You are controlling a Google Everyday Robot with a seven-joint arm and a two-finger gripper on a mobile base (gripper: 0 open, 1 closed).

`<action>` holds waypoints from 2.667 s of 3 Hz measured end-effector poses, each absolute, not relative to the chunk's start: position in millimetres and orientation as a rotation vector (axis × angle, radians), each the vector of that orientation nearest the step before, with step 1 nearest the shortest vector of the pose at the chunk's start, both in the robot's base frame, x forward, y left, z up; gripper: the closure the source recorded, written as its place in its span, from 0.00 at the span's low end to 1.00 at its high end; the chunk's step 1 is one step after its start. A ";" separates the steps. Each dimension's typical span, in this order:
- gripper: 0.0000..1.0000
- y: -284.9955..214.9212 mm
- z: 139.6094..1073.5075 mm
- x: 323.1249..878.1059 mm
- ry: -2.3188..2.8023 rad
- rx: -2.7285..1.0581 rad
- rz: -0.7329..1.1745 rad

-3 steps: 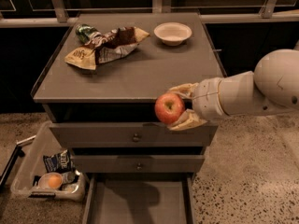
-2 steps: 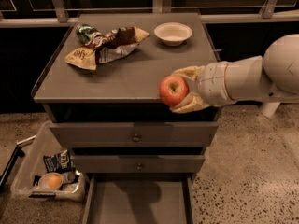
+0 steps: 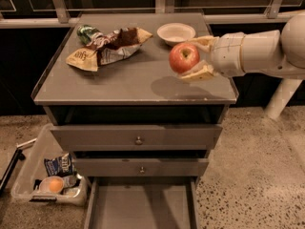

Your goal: Pick apple from bottom drawer and place on counter

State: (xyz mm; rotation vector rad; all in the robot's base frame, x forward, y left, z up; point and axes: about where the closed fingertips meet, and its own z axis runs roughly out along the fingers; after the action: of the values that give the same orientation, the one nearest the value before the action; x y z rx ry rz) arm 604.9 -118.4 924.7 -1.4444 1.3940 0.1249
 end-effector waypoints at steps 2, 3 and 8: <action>1.00 -112.8 901.6 665.9 1.454 -1.277 0.319; 1.00 -108.5 890.0 678.2 1.520 -1.264 0.351; 0.58 -99.3 850.5 691.4 1.737 -1.372 0.371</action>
Offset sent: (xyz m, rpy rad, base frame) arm 0.0914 0.0068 -0.0399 0.2681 0.1931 -0.0600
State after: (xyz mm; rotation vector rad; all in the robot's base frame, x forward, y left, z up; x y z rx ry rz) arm 691.4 -99.3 850.5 -1.3719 1.7368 0.3708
